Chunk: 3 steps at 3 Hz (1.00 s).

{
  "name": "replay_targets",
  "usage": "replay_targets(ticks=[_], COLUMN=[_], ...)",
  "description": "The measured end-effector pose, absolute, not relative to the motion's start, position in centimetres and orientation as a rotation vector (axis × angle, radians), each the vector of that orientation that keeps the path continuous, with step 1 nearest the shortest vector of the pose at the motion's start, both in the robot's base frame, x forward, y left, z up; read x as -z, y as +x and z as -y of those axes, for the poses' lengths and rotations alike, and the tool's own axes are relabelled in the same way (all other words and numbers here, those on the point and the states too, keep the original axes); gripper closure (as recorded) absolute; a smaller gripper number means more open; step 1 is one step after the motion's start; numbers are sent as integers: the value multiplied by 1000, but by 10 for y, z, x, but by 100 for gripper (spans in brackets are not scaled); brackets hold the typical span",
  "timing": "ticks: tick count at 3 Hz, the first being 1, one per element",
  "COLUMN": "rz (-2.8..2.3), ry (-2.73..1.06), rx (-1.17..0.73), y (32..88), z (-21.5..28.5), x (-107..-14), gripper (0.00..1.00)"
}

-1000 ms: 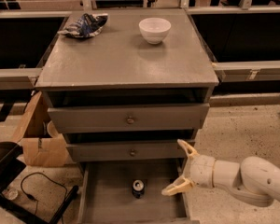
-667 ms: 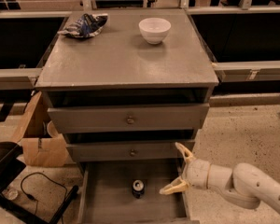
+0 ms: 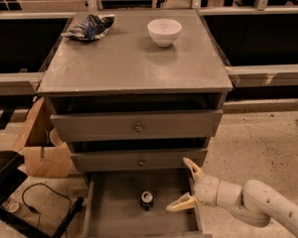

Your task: Pick pepsi can from bottom drawer and place on counter

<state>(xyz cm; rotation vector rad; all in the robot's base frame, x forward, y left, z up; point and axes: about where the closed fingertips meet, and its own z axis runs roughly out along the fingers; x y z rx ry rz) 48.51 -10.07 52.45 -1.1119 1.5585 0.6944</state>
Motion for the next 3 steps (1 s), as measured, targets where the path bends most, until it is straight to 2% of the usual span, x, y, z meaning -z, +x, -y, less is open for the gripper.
replay_targets(ticks=[3], rz=[-1504], ry=[-1248], rx=[-713], y=[554], z=[64], x=[-342], gripper=[0])
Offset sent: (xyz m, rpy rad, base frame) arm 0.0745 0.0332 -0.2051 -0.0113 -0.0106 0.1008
